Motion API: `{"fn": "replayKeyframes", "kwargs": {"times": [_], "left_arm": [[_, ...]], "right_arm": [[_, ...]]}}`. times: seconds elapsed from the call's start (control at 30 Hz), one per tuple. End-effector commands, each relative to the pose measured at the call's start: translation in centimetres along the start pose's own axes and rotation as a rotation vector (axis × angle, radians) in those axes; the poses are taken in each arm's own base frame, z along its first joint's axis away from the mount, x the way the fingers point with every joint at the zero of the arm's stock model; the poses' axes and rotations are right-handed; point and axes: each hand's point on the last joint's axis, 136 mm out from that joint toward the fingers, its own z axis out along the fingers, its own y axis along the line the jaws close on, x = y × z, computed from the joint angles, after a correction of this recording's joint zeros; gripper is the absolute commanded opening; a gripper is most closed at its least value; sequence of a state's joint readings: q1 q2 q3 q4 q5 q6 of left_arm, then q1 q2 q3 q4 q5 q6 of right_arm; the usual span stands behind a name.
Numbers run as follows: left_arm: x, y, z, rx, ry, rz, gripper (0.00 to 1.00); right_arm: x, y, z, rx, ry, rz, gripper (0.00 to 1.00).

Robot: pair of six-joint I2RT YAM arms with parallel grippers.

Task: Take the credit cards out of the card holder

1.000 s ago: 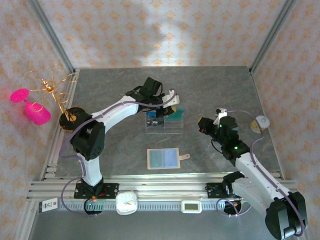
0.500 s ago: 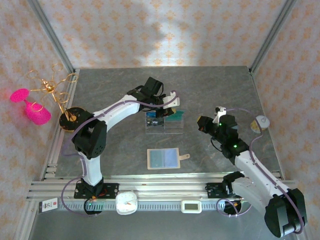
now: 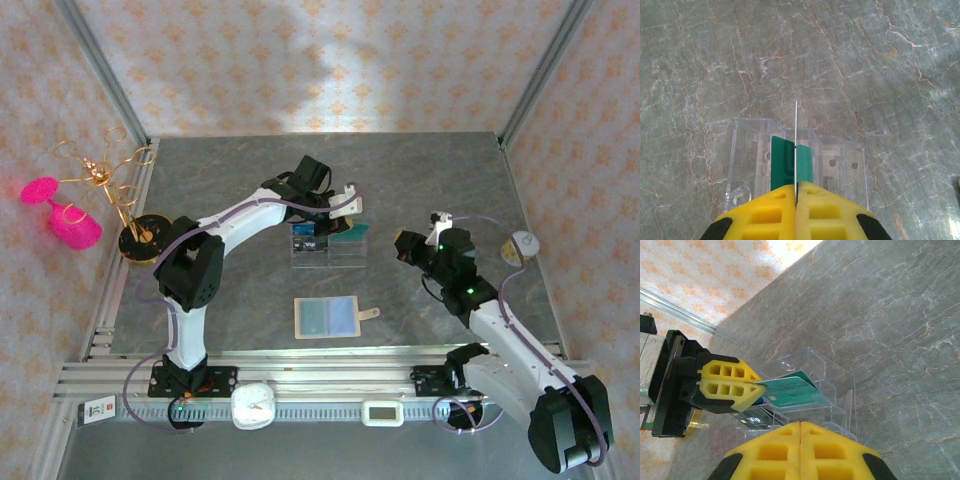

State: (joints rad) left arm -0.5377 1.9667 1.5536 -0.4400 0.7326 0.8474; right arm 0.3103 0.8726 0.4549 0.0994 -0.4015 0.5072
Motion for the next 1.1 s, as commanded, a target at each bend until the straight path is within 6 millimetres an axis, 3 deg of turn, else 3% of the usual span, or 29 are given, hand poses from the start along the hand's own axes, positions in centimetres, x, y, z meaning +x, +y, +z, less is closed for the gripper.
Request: {"fn": "replayKeyframes", "kwargs": {"times": [0.0, 0.4, 0.53, 0.73, 0.8, 0.93, 0.97, 1.07], "left_arm": [[-0.7, 0.7, -0.4, -0.028, 0.004, 0.043, 0.0], [-0.8, 1.8, -0.8, -0.079, 0.034, -0.007, 0.0], [-0.6, 1.9, -0.8, -0.095, 0.036, -0.02, 0.15], [-1.4, 2.5, -1.2, -0.121, 0.021, -0.049, 0.26], [-2.3, 2.8, -1.7, -0.13, -0.004, -0.056, 0.3], [-5.6, 3.7, -3.7, -0.167, -0.107, -0.105, 0.31], [-7.9, 3.8, -5.8, -0.194, -0.185, -0.114, 0.31], [-11.8, 2.7, -9.4, -0.211, -0.394, -0.189, 0.33]], "right_arm": [[-1.7, 1.7, -0.2, -0.051, -0.042, -0.021, 0.04], [-1.6, 2.1, -0.3, -0.076, -0.033, -0.022, 0.04], [-1.6, 2.2, -0.4, -0.079, -0.035, -0.025, 0.05], [-1.5, 2.4, -0.6, -0.087, -0.034, -0.029, 0.09], [-1.3, 2.5, -0.6, -0.091, -0.022, -0.031, 0.18], [0.1, 3.2, -0.1, -0.148, 0.049, -0.045, 0.31], [0.8, 3.3, 0.1, -0.156, 0.076, -0.044, 0.34], [3.7, 4.2, 0.9, -0.152, 0.151, -0.102, 0.4]]}}
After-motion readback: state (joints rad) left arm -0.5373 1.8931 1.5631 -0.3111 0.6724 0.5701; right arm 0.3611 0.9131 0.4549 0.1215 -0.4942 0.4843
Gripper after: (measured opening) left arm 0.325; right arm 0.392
